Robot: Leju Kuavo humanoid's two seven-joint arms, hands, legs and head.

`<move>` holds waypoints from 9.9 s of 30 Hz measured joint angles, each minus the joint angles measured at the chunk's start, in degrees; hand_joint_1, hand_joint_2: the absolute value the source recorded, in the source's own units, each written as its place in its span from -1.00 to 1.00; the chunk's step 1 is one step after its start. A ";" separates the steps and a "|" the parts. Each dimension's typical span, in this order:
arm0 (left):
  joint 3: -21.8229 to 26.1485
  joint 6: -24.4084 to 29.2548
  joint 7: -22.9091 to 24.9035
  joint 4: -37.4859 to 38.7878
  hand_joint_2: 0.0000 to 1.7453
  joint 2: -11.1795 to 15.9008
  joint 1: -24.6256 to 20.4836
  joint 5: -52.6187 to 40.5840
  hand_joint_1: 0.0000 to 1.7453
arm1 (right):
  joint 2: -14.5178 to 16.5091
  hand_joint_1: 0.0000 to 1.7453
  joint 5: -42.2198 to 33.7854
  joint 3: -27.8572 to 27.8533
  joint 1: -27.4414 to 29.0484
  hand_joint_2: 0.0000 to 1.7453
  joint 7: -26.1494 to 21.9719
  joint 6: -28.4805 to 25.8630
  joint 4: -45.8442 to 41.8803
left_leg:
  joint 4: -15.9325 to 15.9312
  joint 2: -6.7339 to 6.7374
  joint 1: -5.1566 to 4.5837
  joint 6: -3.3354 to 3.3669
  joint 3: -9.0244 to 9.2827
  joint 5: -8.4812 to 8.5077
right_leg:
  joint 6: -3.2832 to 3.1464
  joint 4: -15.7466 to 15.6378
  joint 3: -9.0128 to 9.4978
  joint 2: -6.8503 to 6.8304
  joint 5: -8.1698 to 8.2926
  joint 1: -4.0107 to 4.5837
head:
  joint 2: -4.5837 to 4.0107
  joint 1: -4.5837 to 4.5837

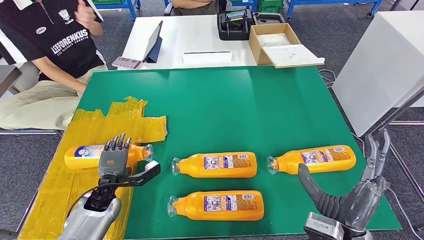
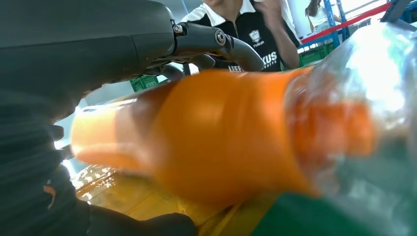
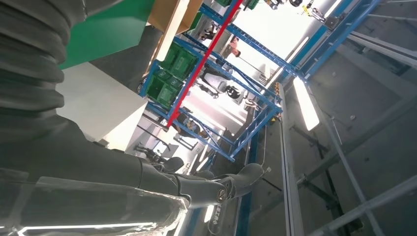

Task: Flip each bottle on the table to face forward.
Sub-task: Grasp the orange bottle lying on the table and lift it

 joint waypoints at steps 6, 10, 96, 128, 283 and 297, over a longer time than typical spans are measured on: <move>0.45 -5.08 3.13 -5.95 1.00 -0.20 2.56 0.00 -1.00 | -0.05 -1.00 -0.15 -0.01 0.50 1.00 0.73 -0.21 0.03 | -0.31 0.11 0.23 -0.67 0.01 1.39 | -0.22 0.05 -0.07 0.30 0.01 0.19 | 0.00 0.01; 0.16 -6.95 4.49 -11.27 1.00 -0.33 5.20 0.00 -1.00 | -0.04 -1.00 -0.04 -0.01 0.80 1.00 1.19 -0.38 0.02 | -0.29 0.41 0.17 -0.72 -0.01 1.36 | -0.18 0.05 -0.19 0.58 -0.06 0.13 | 0.00 0.01; -2.95 29.11 -35.28 -40.84 1.00 -7.37 23.94 56.53 -1.00 | -26.67 -1.00 24.30 -5.90 -24.83 1.00 8.38 30.80 58.17 | -0.09 0.55 -0.10 0.11 -0.31 0.82 | 0.24 0.02 -0.41 0.68 -0.36 -0.09 | 0.00 0.00; -3.59 28.50 -36.60 -33.67 1.00 -6.56 19.86 59.48 -1.00 | -28.46 -1.00 16.77 0.82 -30.19 1.00 12.86 39.89 60.62 | 0.07 0.50 -0.23 0.29 -0.20 0.96 | 0.46 0.02 -0.32 0.64 -0.30 -0.13 | 0.00 0.01; -18.25 -7.36 -27.69 -41.76 1.00 -10.70 11.14 93.79 -1.00 | 12.75 1.00 -15.12 33.71 -28.93 1.00 1.43 9.34 53.15 | 0.36 0.45 -0.07 0.00 -0.73 0.87 | 0.65 0.08 -0.66 0.66 -0.54 -0.05 | 0.00 0.03; -16.50 -7.33 -28.93 -40.45 1.00 -9.31 11.48 97.31 -1.00 | 10.86 1.00 -7.56 37.54 -31.26 1.00 1.92 10.44 53.94 | 0.37 0.47 -0.08 0.00 -0.75 0.87 | 0.65 0.08 -0.70 0.67 -0.54 -0.06 | 0.00 0.03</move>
